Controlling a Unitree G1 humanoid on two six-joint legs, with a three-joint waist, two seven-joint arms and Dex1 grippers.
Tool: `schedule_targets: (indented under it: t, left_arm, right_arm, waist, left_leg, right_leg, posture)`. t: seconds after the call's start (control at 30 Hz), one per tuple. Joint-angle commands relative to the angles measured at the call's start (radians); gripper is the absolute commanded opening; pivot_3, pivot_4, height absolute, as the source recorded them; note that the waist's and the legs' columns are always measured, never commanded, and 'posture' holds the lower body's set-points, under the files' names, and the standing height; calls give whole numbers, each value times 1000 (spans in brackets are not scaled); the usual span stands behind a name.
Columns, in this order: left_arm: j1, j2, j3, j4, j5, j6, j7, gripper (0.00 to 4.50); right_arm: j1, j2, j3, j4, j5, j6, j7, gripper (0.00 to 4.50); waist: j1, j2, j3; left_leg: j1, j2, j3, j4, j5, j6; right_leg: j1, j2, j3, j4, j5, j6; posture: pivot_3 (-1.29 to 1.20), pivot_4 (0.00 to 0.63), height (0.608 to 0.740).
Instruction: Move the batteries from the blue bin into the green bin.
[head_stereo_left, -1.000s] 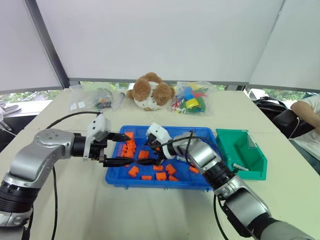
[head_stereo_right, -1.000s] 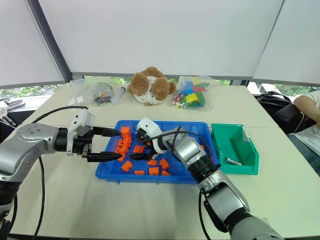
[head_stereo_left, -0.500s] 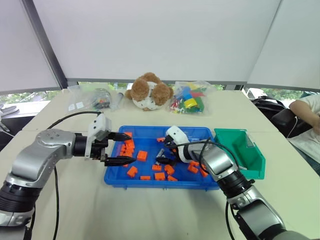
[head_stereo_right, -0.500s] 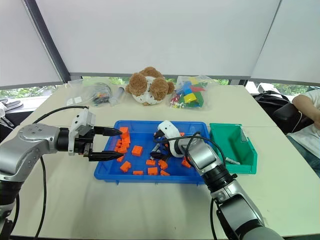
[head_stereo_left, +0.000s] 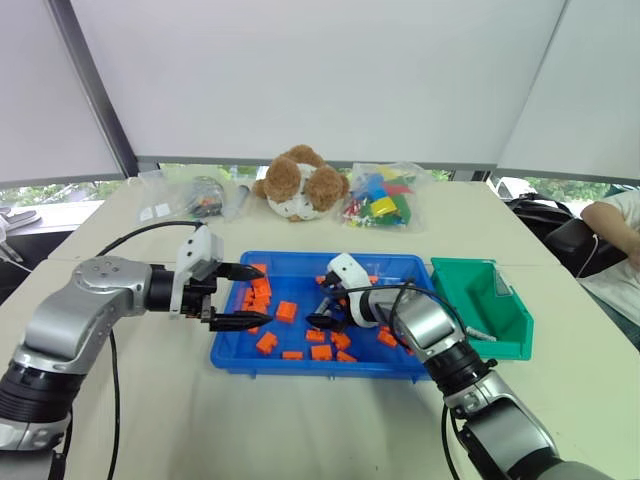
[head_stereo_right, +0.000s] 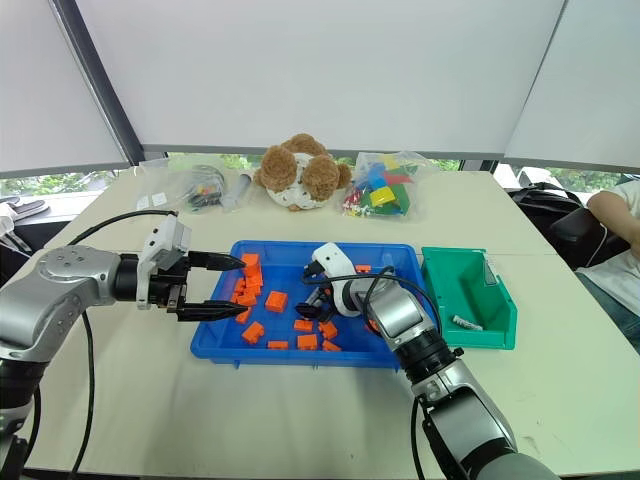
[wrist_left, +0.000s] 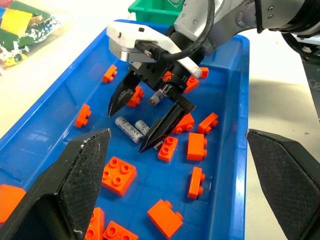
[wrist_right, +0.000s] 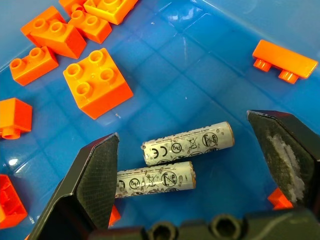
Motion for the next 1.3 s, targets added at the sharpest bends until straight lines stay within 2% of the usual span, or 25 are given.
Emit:
schedule_targets:
  t: [0.03,0.1,0.27,0.43,0.6,0.8,0.97,1.13,1.2,1.23,1.3]
  left_arm:
    - [-13,6,18,-23,-2,-9,4,4500]
    - [-12,7,19,-26,-2,-8,5,4500]
    - [-8,5,20,-30,-3,-7,11,4500]
    - [-6,6,21,-34,-8,-4,16,4500]
    - [-11,-2,14,-28,-8,-8,15,4500]
    - [-14,-17,-1,-20,-3,-18,3,4500]
    - [-23,-33,-14,-7,7,-25,-5,4500]
    - [-28,-42,-21,-1,12,-28,-9,4500]
    - [-30,-43,-21,1,12,-28,-11,4500]
    - [-31,-43,-21,1,12,-28,-11,4500]
    - [-32,-43,-20,1,11,-25,-13,4500]
  right_arm:
    - [-18,0,-3,11,-8,-4,2,3155]
    - [-20,-1,-3,18,-7,-2,5,2162]
    - [-29,-8,-7,14,-6,1,10,2160]
    - [-52,-50,-91,-171,38,95,-1,2160]
    - [-8,-247,-257,-470,86,254,13,2160]
    - [170,-541,-475,-548,100,323,26,2160]
    - [322,-643,-565,-535,121,299,38,2160]
    - [385,-643,-567,-516,140,269,27,2160]
    - [391,-644,-565,-507,144,255,20,3200]
    - [391,-648,-565,-508,147,254,18,3489]
    - [381,-656,-571,-510,156,258,18,4463]
  waist:
    - [0,0,0]
    - [0,0,0]
    - [0,0,0]
    - [2,0,0]
    - [9,1,0]
    - [26,0,0]
    - [25,0,0]
    - [25,0,0]
    - [26,0,0]
    - [27,0,0]
    - [28,0,0]
  left_leg:
    - [0,0,0,0,0,0]
    - [0,0,0,0,0,0]
    - [0,0,0,0,0,0]
    - [0,0,0,0,0,0]
    - [-1,0,-1,0,0,0]
    - [-1,-1,-1,0,0,0]
    - [0,-1,0,0,0,0]
    - [0,-1,0,0,0,0]
    - [0,-1,0,0,0,0]
    - [0,-1,0,0,0,0]
    - [0,-1,0,0,0,0]
  right_leg:
    - [0,0,0,0,0,0]
    - [0,0,0,0,0,0]
    - [0,0,0,0,0,0]
    - [0,0,0,0,0,0]
    - [0,0,0,0,0,0]
    - [1,-1,0,-2,0,0]
    - [0,0,1,-2,0,0]
    - [1,0,1,-2,0,0]
    - [1,0,2,-2,0,0]
    - [1,0,1,-2,0,0]
    - [1,0,1,-2,0,0]
  posture:
    - [0,150,731]
    - [0,150,731]
    - [0,150,731]
    - [0,150,731]
    - [0,150,731]
    - [0,150,731]
    - [0,150,731]
    - [0,150,731]
    - [0,150,731]
    - [0,150,731]
    - [0,150,731]
